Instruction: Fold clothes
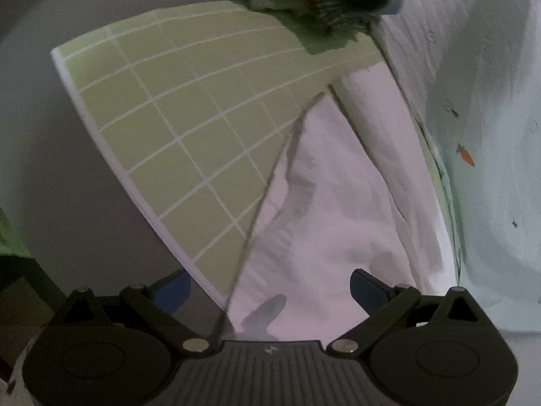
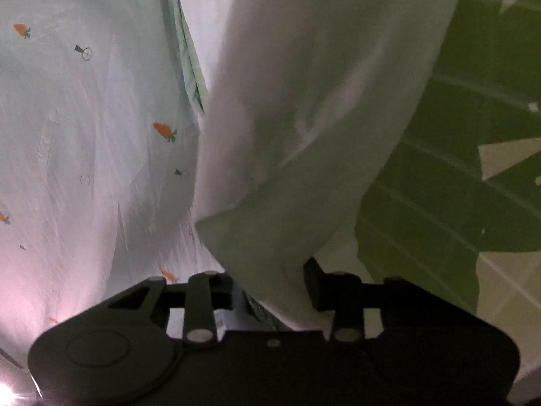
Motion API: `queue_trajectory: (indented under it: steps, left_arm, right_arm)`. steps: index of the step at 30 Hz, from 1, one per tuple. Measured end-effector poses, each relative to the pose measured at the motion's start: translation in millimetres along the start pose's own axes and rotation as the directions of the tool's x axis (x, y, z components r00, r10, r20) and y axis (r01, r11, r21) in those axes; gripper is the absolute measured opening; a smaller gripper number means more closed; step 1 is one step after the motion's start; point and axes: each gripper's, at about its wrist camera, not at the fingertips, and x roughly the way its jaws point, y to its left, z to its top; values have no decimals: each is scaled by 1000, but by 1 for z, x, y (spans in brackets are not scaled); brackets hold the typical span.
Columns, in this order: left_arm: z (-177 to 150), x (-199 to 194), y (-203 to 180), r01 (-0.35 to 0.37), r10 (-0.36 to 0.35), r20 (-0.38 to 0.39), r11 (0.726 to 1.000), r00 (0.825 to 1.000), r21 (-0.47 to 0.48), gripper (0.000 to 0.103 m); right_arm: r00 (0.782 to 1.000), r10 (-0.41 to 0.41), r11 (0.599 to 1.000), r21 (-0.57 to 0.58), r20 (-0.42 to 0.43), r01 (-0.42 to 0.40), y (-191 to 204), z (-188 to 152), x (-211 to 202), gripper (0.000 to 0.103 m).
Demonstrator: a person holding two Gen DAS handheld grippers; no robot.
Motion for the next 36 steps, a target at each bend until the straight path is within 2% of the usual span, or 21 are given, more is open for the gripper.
queue_trajectory:
  steps: [1, 5, 10, 12, 14, 16, 18, 23, 26, 27, 28, 29, 30, 32, 35, 36]
  left_arm:
    - [1, -1, 3, 5, -5, 1, 1000, 1000, -18, 100]
    - [-4, 12, -5, -41, 43, -80, 999, 996, 27, 100]
    - [-9, 26, -14, -83, 95, -168, 994, 981, 73, 99]
    - [-10, 25, -13, -78, 85, -178, 996, 980, 49, 99]
    - [-12, 26, -8, -48, 45, -220, 999, 975, -12, 95]
    - [-14, 29, -3, -21, 3, -254, 997, 967, -68, 81]
    - [-17, 33, 2, 3, -36, -280, 993, 959, -117, 80]
    - [-19, 34, 1, 11, -46, -268, 991, 962, -130, 76]
    - [-20, 35, -2, -22, -7, -268, 994, 963, -104, 62]
    - [-19, 35, -3, -39, 13, -269, 995, 963, -93, 52]
    - [-18, 33, -2, -59, 36, -267, 995, 963, -77, 28]
    - [-16, 30, -2, -63, 44, -252, 996, 967, -69, 14]
    - [-13, 26, -1, -49, 29, -238, 996, 971, -77, 9]
    - [-7, 17, -3, -28, 11, -191, 996, 982, -86, 6]
    - [9, -3, -17, -26, 23, -90, 999, 996, -42, 5]
    - [16, -10, -21, -8, 5, -59, 999, 998, -36, 5]
  right_arm:
    - [1000, -5, 1000, 4, 2, 5, 1, 2, 2, 40]
    - [1000, -16, 1000, 21, 3, 16, 3, 6, 6, 40]
    - [1000, -23, 999, 41, 0, 23, 2, 9, 5, 40]
    - [1000, -25, 998, 51, -2, 25, 2, 10, 4, 40]
    - [1000, -25, 998, 60, -3, 26, 2, 10, 3, 40]
    - [1000, -24, 998, 66, -5, 24, 3, 11, 3, 40]
    - [1000, -23, 997, 68, -6, 23, 5, 11, 3, 40]
    - [1000, -24, 997, 70, -11, 24, 9, 13, 5, 40]
    - [1000, -27, 997, 68, -14, 27, 11, 14, 5, 40]
    - [999, -29, 997, 67, -14, 30, 12, 14, 5, 40]
    - [999, -30, 997, 66, -15, 31, 13, 14, 5, 40]
    - [999, -30, 997, 66, -17, 31, 15, 15, 6, 40]
    - [999, -31, 998, 63, -20, 32, 16, 15, 6, 40]
    - [999, -36, 998, 52, -32, 38, 20, 14, 4, 40]
    - [995, -69, 997, 21, -66, 71, 26, 13, 2, 40]
    - [994, -80, 997, 8, -76, 81, 27, 12, 0, 40]
